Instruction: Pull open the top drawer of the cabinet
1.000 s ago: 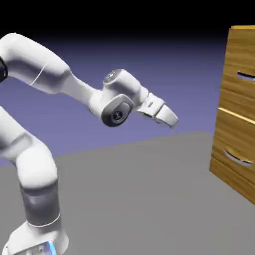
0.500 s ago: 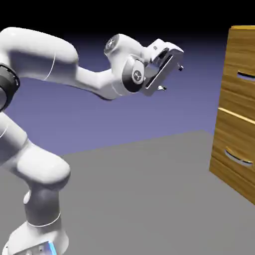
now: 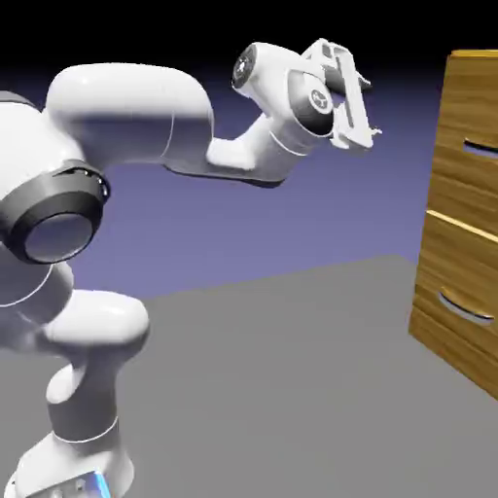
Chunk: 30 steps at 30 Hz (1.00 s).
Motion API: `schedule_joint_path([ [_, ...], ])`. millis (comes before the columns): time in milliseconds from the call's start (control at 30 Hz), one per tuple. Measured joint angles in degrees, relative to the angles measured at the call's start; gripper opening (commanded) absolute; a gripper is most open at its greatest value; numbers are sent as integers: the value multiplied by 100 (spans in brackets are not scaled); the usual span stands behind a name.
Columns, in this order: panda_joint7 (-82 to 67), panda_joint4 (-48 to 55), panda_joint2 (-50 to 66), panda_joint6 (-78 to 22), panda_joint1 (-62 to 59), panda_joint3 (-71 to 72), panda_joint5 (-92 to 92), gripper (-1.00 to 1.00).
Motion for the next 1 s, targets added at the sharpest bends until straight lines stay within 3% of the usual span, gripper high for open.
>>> schedule_joint_path([
  [1000,-7360,3482,-444,-603,5575,-4799,-6892,0],
])
